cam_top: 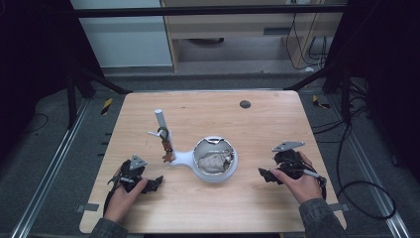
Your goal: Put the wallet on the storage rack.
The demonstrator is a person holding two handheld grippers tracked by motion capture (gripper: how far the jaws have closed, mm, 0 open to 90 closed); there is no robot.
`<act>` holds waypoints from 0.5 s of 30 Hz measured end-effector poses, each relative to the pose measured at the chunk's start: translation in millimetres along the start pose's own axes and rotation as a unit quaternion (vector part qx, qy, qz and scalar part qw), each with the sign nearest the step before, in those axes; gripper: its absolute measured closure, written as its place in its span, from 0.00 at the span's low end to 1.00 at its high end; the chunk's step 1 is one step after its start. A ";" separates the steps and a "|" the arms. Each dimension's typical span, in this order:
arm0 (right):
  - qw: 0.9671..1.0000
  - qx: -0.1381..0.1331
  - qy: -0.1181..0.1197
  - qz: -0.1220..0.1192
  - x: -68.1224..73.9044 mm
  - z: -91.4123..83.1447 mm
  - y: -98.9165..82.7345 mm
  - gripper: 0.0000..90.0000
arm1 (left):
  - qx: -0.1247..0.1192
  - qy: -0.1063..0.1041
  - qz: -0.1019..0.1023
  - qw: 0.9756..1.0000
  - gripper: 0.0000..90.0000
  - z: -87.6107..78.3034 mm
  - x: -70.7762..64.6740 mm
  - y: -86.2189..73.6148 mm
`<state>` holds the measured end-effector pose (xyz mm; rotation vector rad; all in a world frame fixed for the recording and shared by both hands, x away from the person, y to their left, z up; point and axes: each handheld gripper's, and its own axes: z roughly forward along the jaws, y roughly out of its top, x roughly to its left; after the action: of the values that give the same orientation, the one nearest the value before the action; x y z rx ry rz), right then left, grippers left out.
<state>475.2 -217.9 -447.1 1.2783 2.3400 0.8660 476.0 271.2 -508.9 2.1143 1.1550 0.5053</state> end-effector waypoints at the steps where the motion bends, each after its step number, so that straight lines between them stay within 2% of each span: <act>1: 1.000 0.001 0.000 0.000 -0.7 2.0 -1.9 0.06 | 0.000 0.000 0.000 1.000 0.00 0.0 0.0 0.0; 10: 1.000 0.008 0.000 0.024 -8.8 20.3 -13.7 0.06 | 0.000 0.000 0.000 1.000 0.00 0.0 -0.2 0.0; 15: 0.999 0.003 -0.008 0.043 -14.5 28.6 -18.0 0.06 | 0.000 0.000 0.000 1.000 0.00 -0.1 -0.2 -0.1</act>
<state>487.3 -227.5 -480.5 1.3912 2.2920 0.8715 475.8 271.1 -508.9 2.1140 1.1561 0.5058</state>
